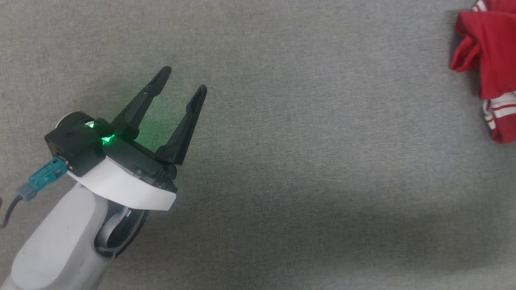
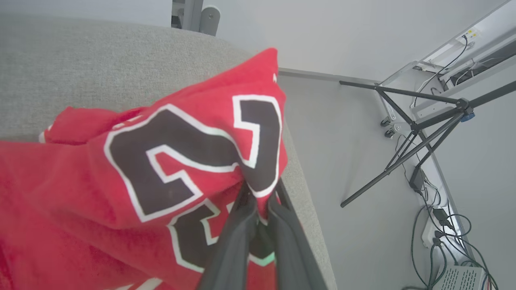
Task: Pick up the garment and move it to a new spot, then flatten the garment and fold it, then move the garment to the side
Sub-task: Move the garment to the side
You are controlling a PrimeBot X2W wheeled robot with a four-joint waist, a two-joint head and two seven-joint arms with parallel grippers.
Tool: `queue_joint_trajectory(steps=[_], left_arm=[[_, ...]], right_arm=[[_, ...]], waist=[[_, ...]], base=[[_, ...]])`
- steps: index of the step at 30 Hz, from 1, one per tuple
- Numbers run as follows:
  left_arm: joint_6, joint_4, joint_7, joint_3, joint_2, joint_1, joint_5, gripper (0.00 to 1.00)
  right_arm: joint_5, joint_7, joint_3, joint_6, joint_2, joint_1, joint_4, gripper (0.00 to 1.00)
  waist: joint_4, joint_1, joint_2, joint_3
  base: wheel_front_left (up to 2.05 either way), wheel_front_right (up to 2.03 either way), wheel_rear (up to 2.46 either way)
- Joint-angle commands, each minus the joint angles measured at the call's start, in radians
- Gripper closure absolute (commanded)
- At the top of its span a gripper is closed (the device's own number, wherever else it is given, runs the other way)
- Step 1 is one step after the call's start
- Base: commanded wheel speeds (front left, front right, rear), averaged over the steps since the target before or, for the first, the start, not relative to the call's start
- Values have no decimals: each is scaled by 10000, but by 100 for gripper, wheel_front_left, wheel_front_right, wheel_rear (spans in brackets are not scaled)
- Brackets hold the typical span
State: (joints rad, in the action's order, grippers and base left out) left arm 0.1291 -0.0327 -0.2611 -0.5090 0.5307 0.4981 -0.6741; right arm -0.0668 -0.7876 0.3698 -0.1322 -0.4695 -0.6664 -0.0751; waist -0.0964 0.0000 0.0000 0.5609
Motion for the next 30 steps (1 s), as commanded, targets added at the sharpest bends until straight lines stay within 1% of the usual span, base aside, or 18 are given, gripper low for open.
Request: queue_joint_trajectory(steps=[1,6,11,13,14,16,17,18,19,20,21,30], left_arm=[[18,-17,-44,-24,25,179,-51,0],[18,-2,-44,-111,93,368,-126,0],[18,28,-44,-114,185,426,-211,0],[18,55,-44,-69,181,420,-240,0],[18,58,-44,-54,179,410,-253,0],[18,67,-44,-35,201,393,-260,0],[18,77,-44,-17,213,385,-261,0],[18,85,-44,-10,219,369,-259,0],[18,85,-44,-10,219,369,-259,0],[18,90,-44,-5,223,355,-256,0],[18,99,-44,12,228,340,-256,0],[18,167,-44,175,166,101,-324,0]], right_arm=[[198,64,131,29,150,52,-47,100],[969,120,630,28,853,226,-180,100],[1613,228,1092,28,1444,330,-288,100],[1704,300,1199,28,1570,298,-277,99],[1752,311,1221,28,1621,292,-272,91],[1837,370,1242,28,1680,248,-228,60],[1864,382,1230,28,1704,229,-215,55],[1904,398,1145,28,1689,235,-198,46],[1904,398,1145,28,1689,235,-198,46],[1914,447,1106,29,1655,215,-150,12],[1928,423,1125,29,1644,178,-140,0],[1974,229,1075,28,1587,67,40,0]], waist=[[110,0,0,117],[311,0,0,339],[452,0,0,464],[481,0,0,471],[490,0,0,470],[498,0,0,462],[494,0,0,457],[489,0,0,443],[489,0,0,443],[484,0,0,428],[478,0,0,411],[463,0,0,69]], base=[[0,0,0],[0,0,0],[0,0,0],[0,0,0],[0,0,0],[0,0,0],[0,0,0],[0,0,0],[0,0,0],[0,0,0],[0,0,0],[0,0,0]])
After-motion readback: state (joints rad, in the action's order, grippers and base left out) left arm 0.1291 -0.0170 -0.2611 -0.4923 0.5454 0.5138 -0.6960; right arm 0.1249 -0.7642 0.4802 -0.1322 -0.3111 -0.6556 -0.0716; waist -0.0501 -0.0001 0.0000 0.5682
